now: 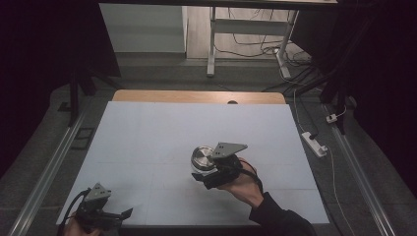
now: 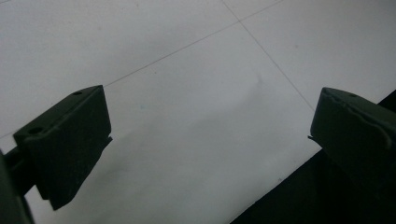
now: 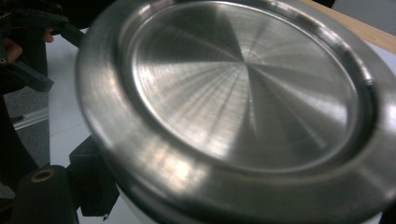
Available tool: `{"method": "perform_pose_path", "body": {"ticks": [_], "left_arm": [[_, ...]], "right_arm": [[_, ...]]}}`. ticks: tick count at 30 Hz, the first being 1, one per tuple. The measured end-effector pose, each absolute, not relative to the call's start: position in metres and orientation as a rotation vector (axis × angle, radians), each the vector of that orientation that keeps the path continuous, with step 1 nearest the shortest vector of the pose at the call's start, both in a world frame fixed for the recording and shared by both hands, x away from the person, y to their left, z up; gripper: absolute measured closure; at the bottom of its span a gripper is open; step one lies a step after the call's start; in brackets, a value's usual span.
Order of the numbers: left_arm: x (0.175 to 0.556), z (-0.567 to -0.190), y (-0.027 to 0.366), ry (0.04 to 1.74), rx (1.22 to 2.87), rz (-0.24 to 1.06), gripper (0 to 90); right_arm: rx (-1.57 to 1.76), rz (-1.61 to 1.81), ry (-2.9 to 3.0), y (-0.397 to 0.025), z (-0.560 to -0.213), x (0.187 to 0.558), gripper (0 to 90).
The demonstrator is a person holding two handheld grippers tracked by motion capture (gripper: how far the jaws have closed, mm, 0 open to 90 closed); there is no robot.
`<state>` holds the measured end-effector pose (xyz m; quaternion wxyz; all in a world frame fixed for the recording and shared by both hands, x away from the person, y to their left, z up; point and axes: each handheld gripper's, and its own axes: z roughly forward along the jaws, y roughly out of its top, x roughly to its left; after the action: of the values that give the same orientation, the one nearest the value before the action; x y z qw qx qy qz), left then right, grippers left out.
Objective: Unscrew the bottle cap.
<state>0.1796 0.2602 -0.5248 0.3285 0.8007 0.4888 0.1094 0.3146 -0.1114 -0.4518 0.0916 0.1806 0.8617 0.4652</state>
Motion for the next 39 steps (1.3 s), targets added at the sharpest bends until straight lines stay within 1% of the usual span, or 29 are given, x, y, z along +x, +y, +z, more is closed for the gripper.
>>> {"method": "perform_pose_path", "body": {"ticks": [4, 13, 18, 26, 33, 39], "left_arm": [[0.181, -0.522, 0.26, 1.248, 2.063, 0.262, 0.0], [0.186, -0.507, 0.248, 1.133, 2.06, 0.296, 0.0], [0.193, -0.496, 0.238, 1.042, 2.06, 0.273, 0.0], [0.214, -0.474, 0.221, 0.878, 2.06, 0.262, 0.0], [0.235, -0.457, 0.199, 0.741, 2.086, 0.306, 0.0], [0.253, -0.443, 0.178, 0.697, 2.116, 0.268, 0.2]], "right_arm": [[0.532, 1.388, 2.559, -0.112, -0.452, 0.313, 14.2], [0.527, 1.395, 2.559, -0.113, -0.45, 0.311, 14.2], [0.527, 1.399, 2.559, -0.114, -0.45, 0.31, 14.2], [0.515, 1.403, 2.562, -0.115, -0.45, 0.309, 14.2], [0.507, 1.407, 2.564, -0.114, -0.45, 0.309, 14.2], [0.499, 1.411, 2.567, -0.114, -0.45, 0.308, 14.2]]}}
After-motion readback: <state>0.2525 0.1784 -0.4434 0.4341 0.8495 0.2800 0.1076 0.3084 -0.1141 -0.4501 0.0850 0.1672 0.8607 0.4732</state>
